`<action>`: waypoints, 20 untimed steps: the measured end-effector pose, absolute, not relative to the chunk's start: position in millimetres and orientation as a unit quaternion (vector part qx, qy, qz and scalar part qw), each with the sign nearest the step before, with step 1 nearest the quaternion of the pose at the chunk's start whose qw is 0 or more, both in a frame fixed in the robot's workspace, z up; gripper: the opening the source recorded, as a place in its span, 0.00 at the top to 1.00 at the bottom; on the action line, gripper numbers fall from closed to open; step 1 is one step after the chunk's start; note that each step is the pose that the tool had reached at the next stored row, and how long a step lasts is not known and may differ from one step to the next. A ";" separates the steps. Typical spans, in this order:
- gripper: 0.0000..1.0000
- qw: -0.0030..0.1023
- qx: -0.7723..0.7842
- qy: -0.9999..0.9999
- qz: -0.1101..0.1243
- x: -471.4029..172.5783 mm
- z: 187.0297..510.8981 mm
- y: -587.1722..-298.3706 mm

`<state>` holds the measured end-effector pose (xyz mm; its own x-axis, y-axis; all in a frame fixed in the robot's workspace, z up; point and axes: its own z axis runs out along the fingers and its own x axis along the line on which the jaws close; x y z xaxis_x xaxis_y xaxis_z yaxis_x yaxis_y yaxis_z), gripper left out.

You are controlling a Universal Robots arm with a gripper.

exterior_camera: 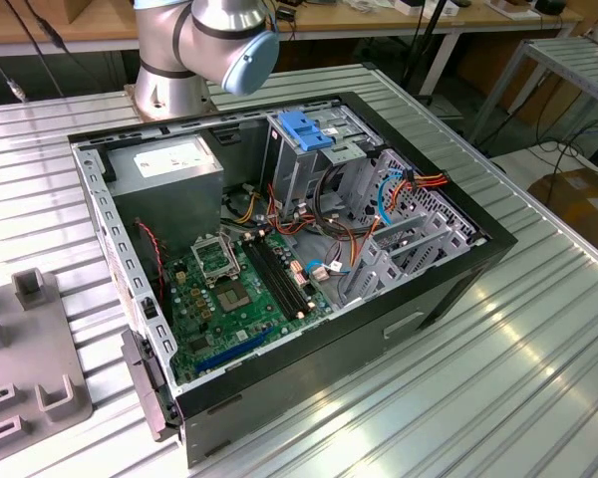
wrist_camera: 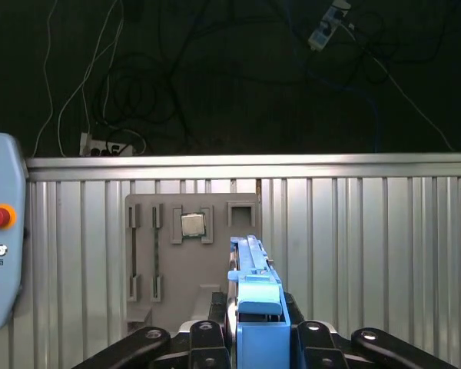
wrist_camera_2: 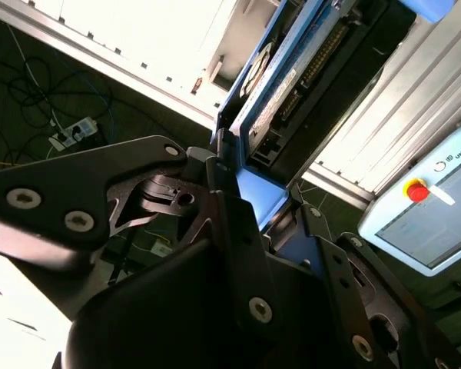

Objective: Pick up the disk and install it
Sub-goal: 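Pick up the disk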

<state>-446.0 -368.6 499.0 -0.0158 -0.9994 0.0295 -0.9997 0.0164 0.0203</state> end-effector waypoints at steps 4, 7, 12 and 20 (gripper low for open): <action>0.63 0.018 0.701 -0.713 0.003 -438.6 499.0 -368.6; 0.63 0.018 0.701 -0.713 0.003 -434.4 499.0 -368.6; 0.63 0.018 0.701 -0.713 0.003 -425.4 499.0 -368.6; 0.63 0.018 0.701 -0.713 0.003 -408.0 499.0 -368.6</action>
